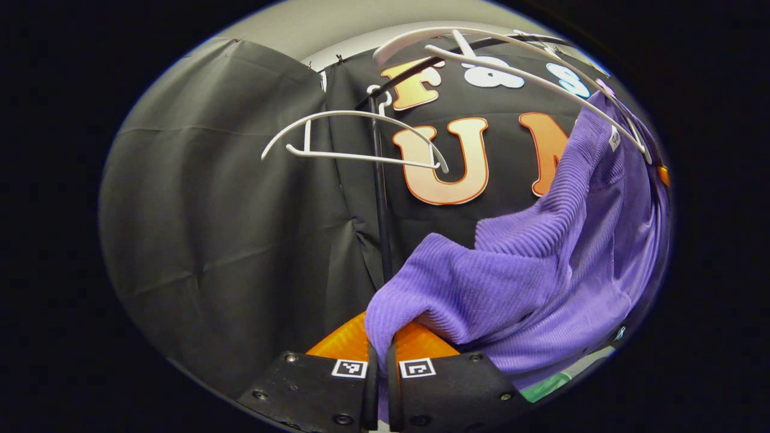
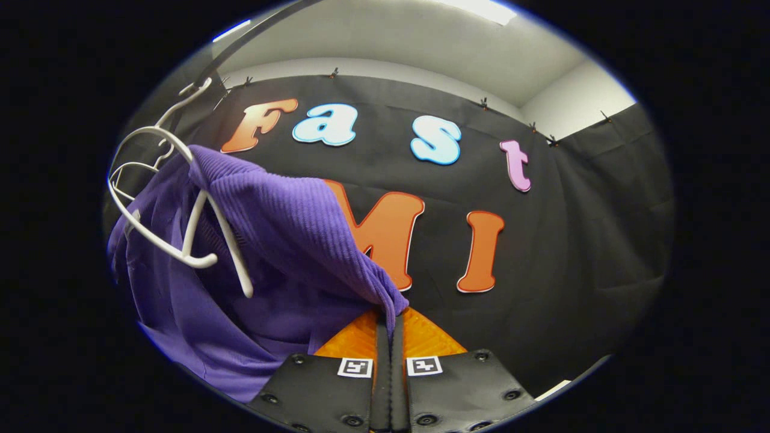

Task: Grasp the clothes on the hanger with both hands and then place them into the laundry hamper below.

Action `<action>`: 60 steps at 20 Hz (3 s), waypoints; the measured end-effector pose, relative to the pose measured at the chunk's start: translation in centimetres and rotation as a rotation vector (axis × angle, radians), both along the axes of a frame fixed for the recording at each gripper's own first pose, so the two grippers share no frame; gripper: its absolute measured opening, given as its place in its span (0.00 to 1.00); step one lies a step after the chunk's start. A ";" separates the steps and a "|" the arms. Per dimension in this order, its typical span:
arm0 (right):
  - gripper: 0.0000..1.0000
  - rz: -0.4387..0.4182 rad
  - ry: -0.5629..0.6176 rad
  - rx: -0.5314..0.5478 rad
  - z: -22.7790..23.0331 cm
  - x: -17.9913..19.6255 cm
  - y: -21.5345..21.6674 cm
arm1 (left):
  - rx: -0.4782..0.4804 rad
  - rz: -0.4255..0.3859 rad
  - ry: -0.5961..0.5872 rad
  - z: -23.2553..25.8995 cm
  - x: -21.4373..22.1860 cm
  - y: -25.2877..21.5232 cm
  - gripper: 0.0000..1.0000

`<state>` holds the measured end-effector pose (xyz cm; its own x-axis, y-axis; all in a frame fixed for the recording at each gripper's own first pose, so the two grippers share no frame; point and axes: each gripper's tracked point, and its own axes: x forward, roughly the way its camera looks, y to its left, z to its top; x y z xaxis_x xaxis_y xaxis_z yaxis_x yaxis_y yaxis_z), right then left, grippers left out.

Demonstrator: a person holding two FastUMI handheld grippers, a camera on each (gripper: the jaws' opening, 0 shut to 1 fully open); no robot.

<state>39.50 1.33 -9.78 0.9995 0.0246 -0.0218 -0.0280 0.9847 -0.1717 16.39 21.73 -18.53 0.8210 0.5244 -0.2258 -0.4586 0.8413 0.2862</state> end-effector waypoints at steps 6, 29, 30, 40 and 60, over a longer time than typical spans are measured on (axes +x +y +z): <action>0.07 -0.037 0.098 -0.014 -4.5 0.7 -1.7 | -0.039 0.029 0.002 -1.4 -0.9 0.3 0.06; 0.07 0.206 0.437 0.130 -15.7 -17.0 6.2 | -0.317 -0.401 0.068 -5.3 1.5 -19.2 0.07; 0.08 0.192 0.473 0.132 -16.6 -16.5 6.3 | -0.355 -0.410 0.091 -6.3 1.1 -20.5 0.07; 0.08 0.108 0.904 0.152 -27.8 -21.8 4.8 | -0.646 -0.312 0.454 -17.2 -4.1 -25.9 0.12; 0.99 0.123 0.959 0.171 -28.8 -22.5 5.8 | -0.580 -0.392 0.511 -17.8 -4.8 -27.2 0.92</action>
<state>17.02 7.16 -38.53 0.5500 0.2060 -0.8094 -0.1851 0.9751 0.1224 11.56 -5.46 -36.37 0.6432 -0.0875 -0.7606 -0.0372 0.9887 -0.1452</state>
